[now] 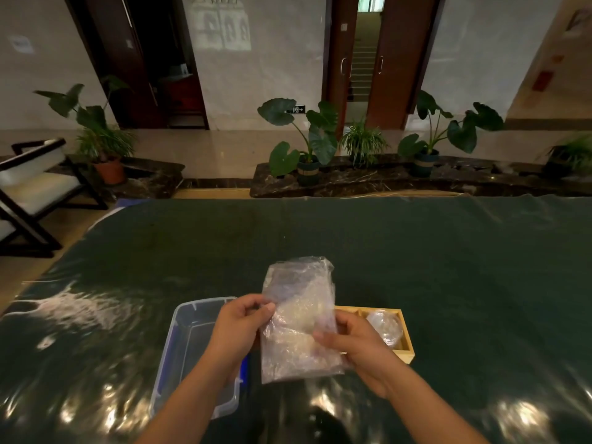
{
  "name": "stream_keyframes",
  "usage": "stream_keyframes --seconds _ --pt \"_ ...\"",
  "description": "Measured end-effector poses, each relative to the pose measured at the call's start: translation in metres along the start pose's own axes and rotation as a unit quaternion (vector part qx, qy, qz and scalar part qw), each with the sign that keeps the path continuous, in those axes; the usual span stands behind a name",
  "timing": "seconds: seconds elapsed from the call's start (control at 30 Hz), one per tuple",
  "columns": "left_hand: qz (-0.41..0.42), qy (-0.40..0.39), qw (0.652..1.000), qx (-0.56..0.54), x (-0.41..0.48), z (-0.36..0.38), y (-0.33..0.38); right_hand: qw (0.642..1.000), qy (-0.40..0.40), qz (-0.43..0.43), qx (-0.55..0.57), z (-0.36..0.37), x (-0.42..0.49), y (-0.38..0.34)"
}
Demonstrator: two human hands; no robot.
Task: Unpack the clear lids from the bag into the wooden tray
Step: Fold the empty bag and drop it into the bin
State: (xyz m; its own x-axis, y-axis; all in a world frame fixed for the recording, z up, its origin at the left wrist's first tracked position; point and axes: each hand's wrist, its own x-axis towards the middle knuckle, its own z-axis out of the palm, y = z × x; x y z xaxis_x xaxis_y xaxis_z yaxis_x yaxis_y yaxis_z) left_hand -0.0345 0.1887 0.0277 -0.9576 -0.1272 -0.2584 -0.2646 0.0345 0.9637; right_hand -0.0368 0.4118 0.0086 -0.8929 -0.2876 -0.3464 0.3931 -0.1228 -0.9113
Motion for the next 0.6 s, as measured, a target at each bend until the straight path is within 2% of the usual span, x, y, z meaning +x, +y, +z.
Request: stream_keyframes --seconds 0.07,0.2,0.3,0.4,0.5,0.6 --pt "0.009 0.005 1.0 0.023 0.0 0.002 0.001 1.0 0.006 -0.013 0.017 0.0 0.001 -0.004" --pt "-0.002 -0.009 1.0 -0.002 -0.002 0.007 0.003 0.995 0.088 -0.041 0.024 0.003 0.008 -0.006" --pt "-0.015 -0.047 0.997 -0.051 -0.004 0.005 0.008 0.995 0.083 -0.02 0.057 0.001 0.01 -0.006" --pt "-0.036 -0.104 0.993 -0.046 -0.006 0.004 0.008 0.993 0.083 -0.013 0.084 -0.004 0.009 -0.006" --pt "-0.035 -0.076 0.996 -0.036 -0.003 0.007 0.003 0.997 0.059 -0.02 0.043 -0.003 0.005 -0.005" --pt "-0.04 -0.086 0.993 -0.068 -0.005 0.009 0.002 0.996 0.062 -0.057 0.035 -0.005 0.007 -0.004"
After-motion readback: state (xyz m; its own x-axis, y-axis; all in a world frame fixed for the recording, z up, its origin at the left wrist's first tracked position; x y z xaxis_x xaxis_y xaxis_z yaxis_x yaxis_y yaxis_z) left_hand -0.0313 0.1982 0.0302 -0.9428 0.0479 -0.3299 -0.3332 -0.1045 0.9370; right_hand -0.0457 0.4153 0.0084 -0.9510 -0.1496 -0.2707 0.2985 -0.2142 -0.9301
